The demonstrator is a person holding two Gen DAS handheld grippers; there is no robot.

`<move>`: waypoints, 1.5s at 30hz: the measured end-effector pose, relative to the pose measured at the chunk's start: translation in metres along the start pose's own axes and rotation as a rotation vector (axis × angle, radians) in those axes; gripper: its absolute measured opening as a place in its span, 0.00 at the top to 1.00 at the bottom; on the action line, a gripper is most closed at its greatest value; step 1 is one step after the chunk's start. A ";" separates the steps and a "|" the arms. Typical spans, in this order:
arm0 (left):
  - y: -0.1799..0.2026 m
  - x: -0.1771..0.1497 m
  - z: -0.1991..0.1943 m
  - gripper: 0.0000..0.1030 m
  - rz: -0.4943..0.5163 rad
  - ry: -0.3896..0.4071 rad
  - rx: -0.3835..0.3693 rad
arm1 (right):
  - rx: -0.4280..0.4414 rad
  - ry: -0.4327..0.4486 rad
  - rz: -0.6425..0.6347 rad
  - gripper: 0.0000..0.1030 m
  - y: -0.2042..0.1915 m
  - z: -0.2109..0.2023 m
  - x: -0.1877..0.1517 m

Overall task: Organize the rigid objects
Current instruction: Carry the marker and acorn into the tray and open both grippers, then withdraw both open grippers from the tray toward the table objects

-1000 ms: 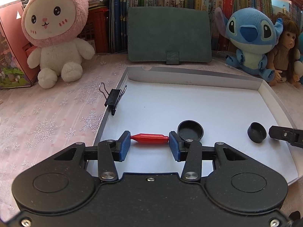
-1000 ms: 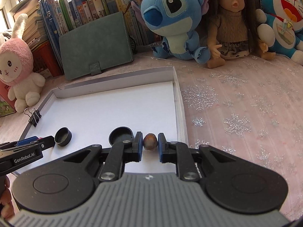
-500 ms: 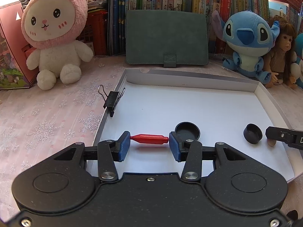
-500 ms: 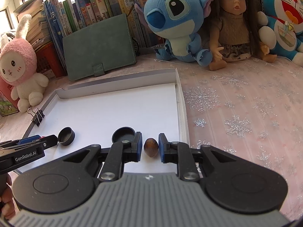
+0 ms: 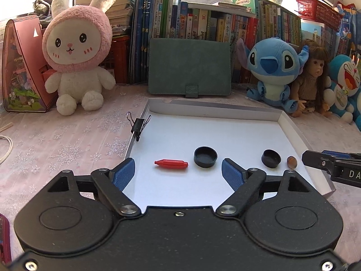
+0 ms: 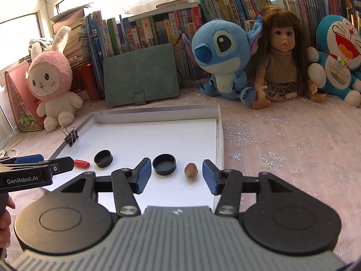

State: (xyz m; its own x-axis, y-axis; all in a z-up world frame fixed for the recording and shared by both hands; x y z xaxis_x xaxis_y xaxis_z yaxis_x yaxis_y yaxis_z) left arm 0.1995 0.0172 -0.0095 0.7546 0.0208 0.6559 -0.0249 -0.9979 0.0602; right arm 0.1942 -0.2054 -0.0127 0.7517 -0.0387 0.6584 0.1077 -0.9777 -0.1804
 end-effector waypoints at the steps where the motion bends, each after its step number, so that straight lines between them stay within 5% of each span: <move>1: 0.001 -0.004 -0.007 0.16 -0.001 0.009 -0.007 | 0.002 0.015 -0.017 0.31 -0.003 -0.006 -0.003; 10: 0.007 -0.045 -0.049 0.13 0.002 0.071 -0.014 | 0.001 0.092 -0.122 0.18 -0.017 -0.043 -0.032; 34: 0.005 -0.144 -0.096 0.13 0.124 0.048 -0.012 | -0.095 0.079 -0.247 0.15 -0.014 -0.062 -0.103; 39: 0.019 -0.157 -0.096 0.23 0.207 0.025 -0.031 | -0.107 0.067 -0.258 0.15 -0.013 -0.058 -0.111; 45: 0.032 -0.166 -0.089 0.46 0.263 -0.006 -0.063 | -0.118 0.050 -0.289 0.16 -0.014 -0.053 -0.117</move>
State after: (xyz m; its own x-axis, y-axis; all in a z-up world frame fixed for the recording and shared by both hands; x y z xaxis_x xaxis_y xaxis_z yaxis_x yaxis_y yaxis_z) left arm 0.0149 -0.0128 -0.0495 0.7207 -0.2391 0.6507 -0.2608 -0.9632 -0.0651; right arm 0.0706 -0.1978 -0.0484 0.6675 0.2365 0.7061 0.2335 -0.9669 0.1031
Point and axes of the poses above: each gripper's, at about its wrist camera, not at the fingertips, and z roughly the way its jaws point, y to its right, x to its top, the point moved 9 cm from there along z, roughly the way its jaws point, and after that the axes turned 12 degrees about -y, right-handed, at the moved point
